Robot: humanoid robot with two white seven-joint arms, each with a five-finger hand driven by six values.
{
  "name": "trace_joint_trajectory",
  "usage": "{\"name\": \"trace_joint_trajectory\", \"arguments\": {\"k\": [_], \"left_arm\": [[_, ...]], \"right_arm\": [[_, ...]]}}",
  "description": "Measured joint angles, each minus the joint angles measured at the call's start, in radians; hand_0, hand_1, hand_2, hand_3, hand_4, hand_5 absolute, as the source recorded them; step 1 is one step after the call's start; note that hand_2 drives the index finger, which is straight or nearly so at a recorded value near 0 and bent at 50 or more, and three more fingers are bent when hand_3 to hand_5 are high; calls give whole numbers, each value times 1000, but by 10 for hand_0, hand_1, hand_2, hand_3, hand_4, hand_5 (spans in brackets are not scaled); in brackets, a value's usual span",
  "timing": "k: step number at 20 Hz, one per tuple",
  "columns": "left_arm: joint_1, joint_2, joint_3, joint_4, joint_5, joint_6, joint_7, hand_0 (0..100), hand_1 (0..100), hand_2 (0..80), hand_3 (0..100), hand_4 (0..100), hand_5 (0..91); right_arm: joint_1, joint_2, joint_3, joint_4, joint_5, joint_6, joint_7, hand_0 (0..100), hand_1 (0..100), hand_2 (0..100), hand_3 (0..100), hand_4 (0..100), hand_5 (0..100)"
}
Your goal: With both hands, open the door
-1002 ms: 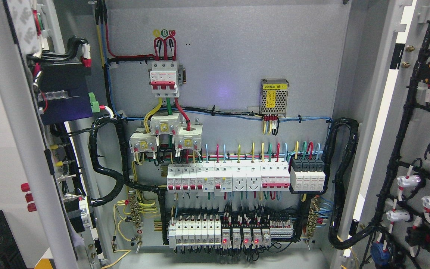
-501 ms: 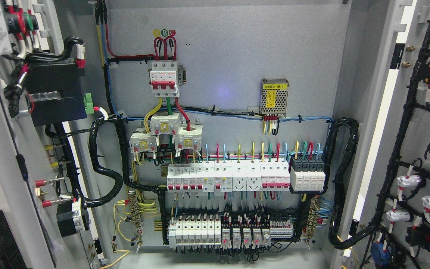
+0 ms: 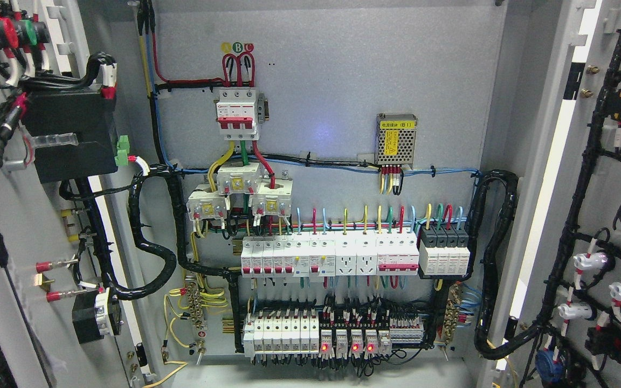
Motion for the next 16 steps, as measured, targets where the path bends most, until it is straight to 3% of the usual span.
{"name": "trace_joint_trajectory", "arguments": {"k": [8, 16], "left_arm": [[6, 2, 0, -9, -1, -1, 0, 0, 0, 0, 0, 0, 0], [82, 23, -56, -142, -1, -109, -20, 0, 0, 0, 0, 0, 0]], "right_arm": [[-28, 10, 16, 12, -1, 0, 0, 191, 0, 0, 0, 0, 0], [-46, 14, 36, 18, 0, 0, -1, 191, 0, 0, 0, 0, 0]]}}
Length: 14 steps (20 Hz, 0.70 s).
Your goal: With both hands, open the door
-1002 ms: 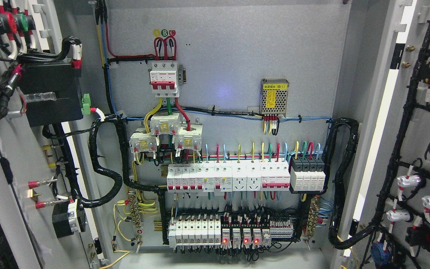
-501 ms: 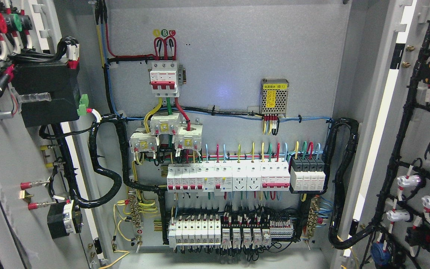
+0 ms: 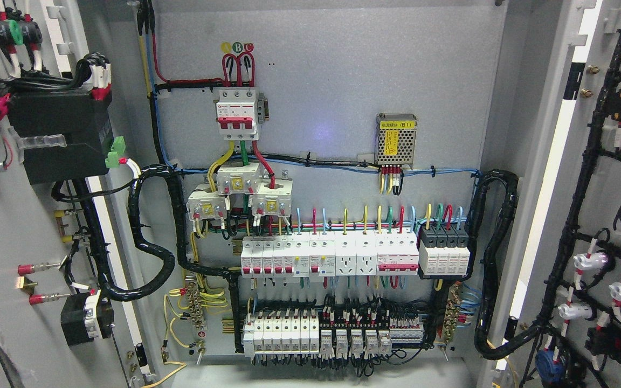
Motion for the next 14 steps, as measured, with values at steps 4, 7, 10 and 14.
{"name": "trace_joint_trajectory", "arguments": {"k": [4, 7, 10, 14], "left_arm": [[45, 19, -59, -98, 0, -32, -7, 0, 0, 0, 0, 0, 0], [84, 43, -104, -193, 1, -38, -10, 0, 0, 0, 0, 0, 0], [119, 84, -171, -305, 1, -44, -10, 0, 0, 0, 0, 0, 0], [174, 146, -252, -476, 2, -44, -12, 0, 0, 0, 0, 0, 0]], "right_arm": [[-4, 0, 4, 3, 1, -2, 0, 191, 0, 0, 0, 0, 0], [-4, -7, -7, 7, 1, -4, 0, 191, 0, 0, 0, 0, 0], [4, -29, -32, 11, 1, -6, 0, 191, 0, 0, 0, 0, 0], [31, -76, -80, 13, -3, -10, -2, 191, 0, 0, 0, 0, 0]]}}
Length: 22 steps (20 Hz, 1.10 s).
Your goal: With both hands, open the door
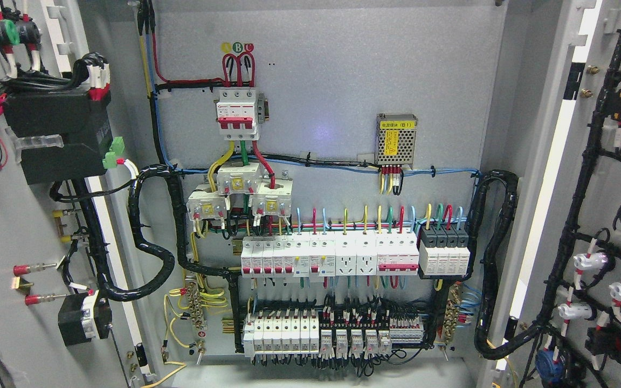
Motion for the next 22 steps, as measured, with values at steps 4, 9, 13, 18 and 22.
{"name": "trace_joint_trajectory", "arguments": {"k": [4, 9, 13, 18, 22], "left_arm": [[49, 53, -60, -176, 0, -3, -2, 0, 0, 0, 0, 0, 0], [84, 131, -136, -388, 1, 1, 1, 0, 0, 0, 0, 0, 0], [99, 182, -179, -535, 1, 5, 3, 0, 0, 0, 0, 0, 0], [112, 236, -216, -693, 1, 5, 3, 0, 0, 0, 0, 0, 0], [115, 275, -235, -805, 0, 7, 3, 0, 0, 0, 0, 0, 0]], "right_arm": [[35, -60, -60, -16, -3, -1, -4, 191, 0, 0, 0, 0, 0], [115, -134, -122, -70, 0, -57, -25, 191, 0, 0, 0, 0, 0], [192, -193, -156, -116, 8, -226, -182, 191, 0, 0, 0, 0, 0], [283, -252, -184, -181, 13, -374, -256, 191, 0, 0, 0, 0, 0], [348, -301, -202, -246, 15, -399, -263, 191, 0, 0, 0, 0, 0]]}}
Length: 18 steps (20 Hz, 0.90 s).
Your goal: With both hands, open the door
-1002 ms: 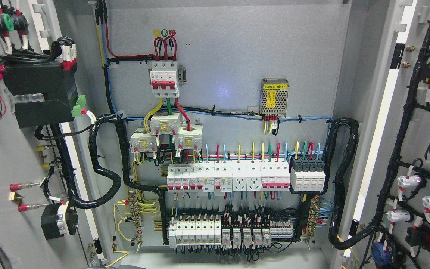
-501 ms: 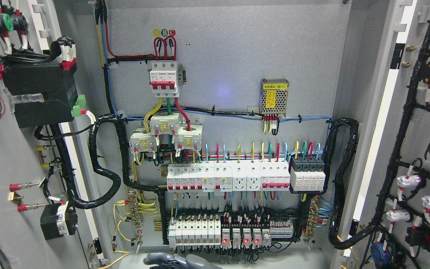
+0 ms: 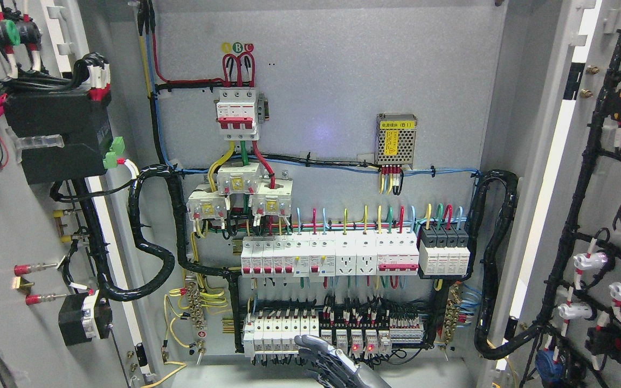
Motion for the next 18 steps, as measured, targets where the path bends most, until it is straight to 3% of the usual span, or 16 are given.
{"name": "trace_joint_trajectory", "arguments": {"k": [8, 14, 18], "left_arm": [[-5, 60, -16, -170, 2, -5, 0, 0, 0, 0, 0, 0, 0], [-8, 89, -9, -270, 18, -40, 0, 0, 0, 0, 0, 0, 0], [-10, 100, 6, -321, 30, -73, 0, 0, 0, 0, 0, 0, 0]], "right_arm": [[139, -67, -73, -110, 51, -8, 1, 191, 0, 0, 0, 0, 0], [236, -90, -139, -164, 82, -13, 4, 191, 0, 0, 0, 0, 0], [297, -98, -181, -187, 90, -69, 4, 191, 0, 0, 0, 0, 0]]}}
